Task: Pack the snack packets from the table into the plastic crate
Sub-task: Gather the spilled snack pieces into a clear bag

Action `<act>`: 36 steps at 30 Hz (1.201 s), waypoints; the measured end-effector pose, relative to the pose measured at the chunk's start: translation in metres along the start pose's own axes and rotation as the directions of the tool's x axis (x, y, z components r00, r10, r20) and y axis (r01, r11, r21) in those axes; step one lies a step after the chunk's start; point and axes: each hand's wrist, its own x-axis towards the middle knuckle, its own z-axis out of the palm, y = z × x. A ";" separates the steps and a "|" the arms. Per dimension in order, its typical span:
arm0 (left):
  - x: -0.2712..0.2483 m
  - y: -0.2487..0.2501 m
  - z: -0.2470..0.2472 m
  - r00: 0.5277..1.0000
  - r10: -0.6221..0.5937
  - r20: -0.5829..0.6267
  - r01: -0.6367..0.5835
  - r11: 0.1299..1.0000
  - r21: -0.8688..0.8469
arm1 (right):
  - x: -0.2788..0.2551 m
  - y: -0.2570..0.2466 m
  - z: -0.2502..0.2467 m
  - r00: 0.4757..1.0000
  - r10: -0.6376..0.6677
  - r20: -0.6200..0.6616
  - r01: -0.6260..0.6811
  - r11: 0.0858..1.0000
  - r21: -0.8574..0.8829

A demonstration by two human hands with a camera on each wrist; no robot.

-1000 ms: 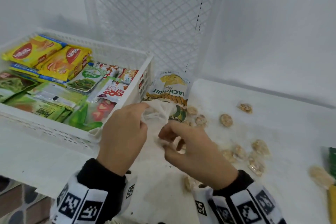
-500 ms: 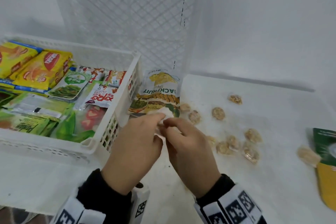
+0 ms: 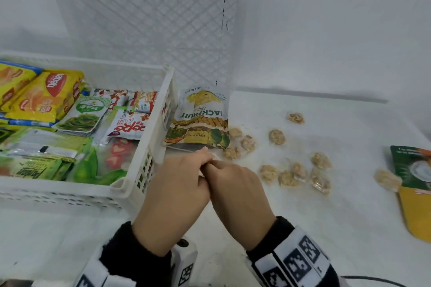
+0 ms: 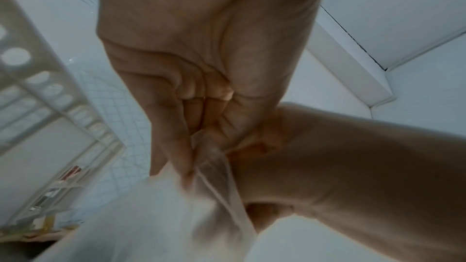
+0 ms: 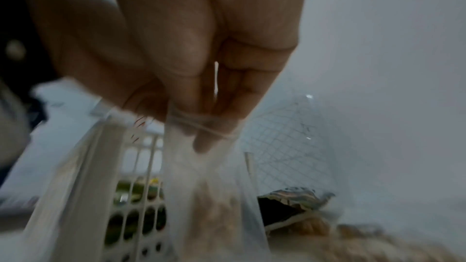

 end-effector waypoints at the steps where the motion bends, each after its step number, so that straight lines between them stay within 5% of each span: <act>1: 0.000 -0.001 -0.001 1.000 -0.016 0.009 0.016 1.000 0.019 | -0.002 0.002 -0.002 1.000 -0.007 -0.018 0.009 0.992 0.125; 4: 0.002 -0.010 -0.004 0.997 -0.075 0.012 0.075 0.997 0.029 | -0.014 0.017 -0.008 0.940 0.127 -0.316 0.045 0.875 0.482; 6: 0.002 -0.014 -0.006 0.996 -0.084 -0.003 0.084 0.996 -0.026 | -0.026 0.032 -0.006 0.905 0.245 -0.347 -0.025 0.846 0.533; 9: 0.002 -0.014 -0.007 0.996 -0.087 -0.014 0.085 0.993 -0.084 | -0.044 0.052 0.003 0.963 0.271 0.009 -0.253 0.885 0.391; 13: 0.002 -0.008 -0.002 0.998 -0.057 -0.032 0.056 0.998 -0.024 | -0.061 0.068 0.019 0.928 0.139 0.347 -0.217 0.956 0.196; 20: 0.004 -0.006 0.009 0.998 -0.018 -0.064 0.015 0.999 -0.048 | -0.060 0.070 0.034 0.918 0.127 0.375 -0.167 0.983 0.075; 24: 0.003 -0.006 0.013 0.999 -0.025 -0.036 0.021 0.992 -0.124 | -0.057 0.074 0.036 0.889 0.210 0.407 -0.274 0.956 0.105; 27: 0.003 -0.005 0.016 1.000 -0.013 -0.025 0.010 0.992 -0.124 | -0.051 0.080 0.024 0.919 0.292 0.265 -0.347 0.918 0.194; 29: 0.002 -0.003 0.016 1.000 -0.014 -0.023 0.011 0.992 -0.123 | -0.048 0.078 0.010 0.944 0.328 0.032 -0.315 0.870 0.379; 32: 0.000 -0.001 0.016 0.999 -0.044 -0.002 0.043 0.986 -0.160 | -0.039 0.065 -0.015 0.886 0.329 -0.327 -0.076 0.799 0.597; 36: -0.003 0.010 0.017 0.999 -0.004 0.050 0.015 0.976 -0.218 | -0.025 0.037 -0.023 0.862 0.198 -0.466 0.135 0.797 0.588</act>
